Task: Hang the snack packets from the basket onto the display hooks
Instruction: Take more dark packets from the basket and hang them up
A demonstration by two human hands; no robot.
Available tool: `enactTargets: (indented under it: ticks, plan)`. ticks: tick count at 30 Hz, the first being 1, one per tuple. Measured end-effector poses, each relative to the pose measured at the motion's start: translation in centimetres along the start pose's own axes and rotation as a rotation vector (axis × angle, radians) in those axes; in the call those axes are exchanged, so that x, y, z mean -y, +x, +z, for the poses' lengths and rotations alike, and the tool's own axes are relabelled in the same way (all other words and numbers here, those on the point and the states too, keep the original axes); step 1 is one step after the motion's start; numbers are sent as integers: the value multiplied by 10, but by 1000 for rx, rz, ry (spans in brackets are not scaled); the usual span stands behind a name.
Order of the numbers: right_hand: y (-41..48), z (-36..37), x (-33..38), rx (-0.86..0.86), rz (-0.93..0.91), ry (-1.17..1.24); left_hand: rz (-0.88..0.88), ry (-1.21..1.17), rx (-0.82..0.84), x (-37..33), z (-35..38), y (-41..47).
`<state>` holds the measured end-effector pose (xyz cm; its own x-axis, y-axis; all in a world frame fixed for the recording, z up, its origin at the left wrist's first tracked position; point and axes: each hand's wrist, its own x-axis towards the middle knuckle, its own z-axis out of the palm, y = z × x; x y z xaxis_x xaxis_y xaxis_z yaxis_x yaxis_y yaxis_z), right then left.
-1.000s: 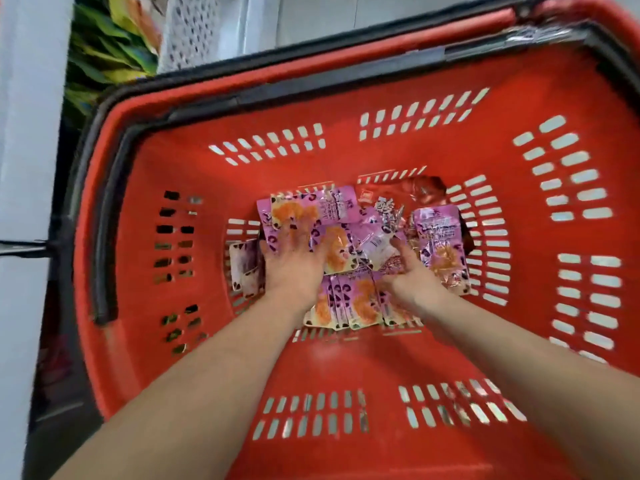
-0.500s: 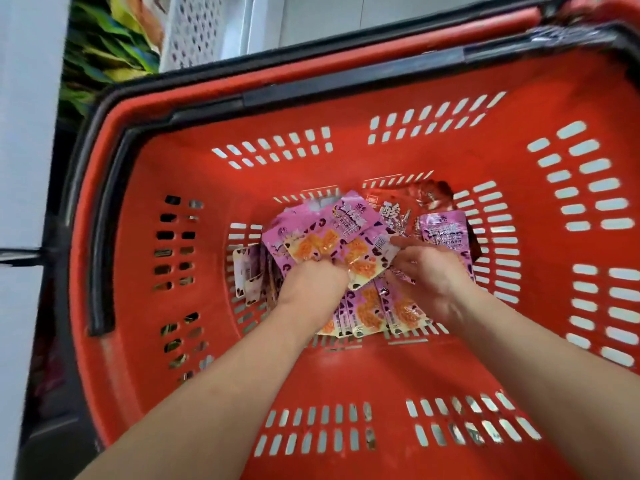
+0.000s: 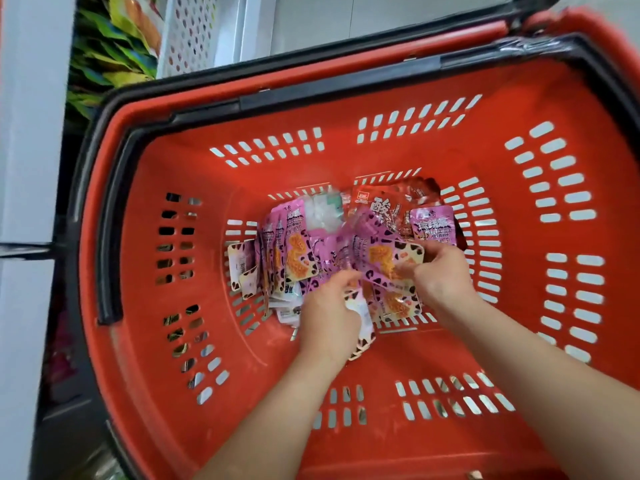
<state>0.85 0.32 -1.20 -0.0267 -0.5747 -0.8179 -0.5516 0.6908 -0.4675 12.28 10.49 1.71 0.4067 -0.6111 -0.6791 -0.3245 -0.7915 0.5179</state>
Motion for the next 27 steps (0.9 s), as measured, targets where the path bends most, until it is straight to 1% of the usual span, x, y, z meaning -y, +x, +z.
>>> enactTargets:
  ticks: [1, 3, 6, 8, 11, 16, 21, 23, 25, 27]
  plan:
    - [-7, -6, 2, -27, -23, -41, -44, -70, -58, 1, -8, -3]
    - [-24, -24, 13, -68, -133, -199, -93, -176, -154, 3, -24, -10]
    - [-58, -56, 37, -122, -308, -416, -118, -271, -233, -6, -49, -28]
    - [-81, -74, 54, -105, -382, -433, -122, -319, -270, -19, -64, -45]
    - [-116, -95, 74, -35, -510, -488, -131, -428, -333, -47, -85, -73]
    - [-177, -106, 95, 19, -687, -562, -121, -557, -324, -97, -106, -119]
    - [-229, -110, 108, 199, -780, -639, -103, -686, -337, -135, -119, -164]
    - [-248, -118, 110, 253, -832, -717, -96, -743, -355, -149, -126, -183]
    - [-265, -126, 108, 239, -916, -832, -105, -824, -357, -163, -132, -204]
    - [-284, -134, 109, 231, -986, -895, -128, -898, -360, -179, -138, -229]
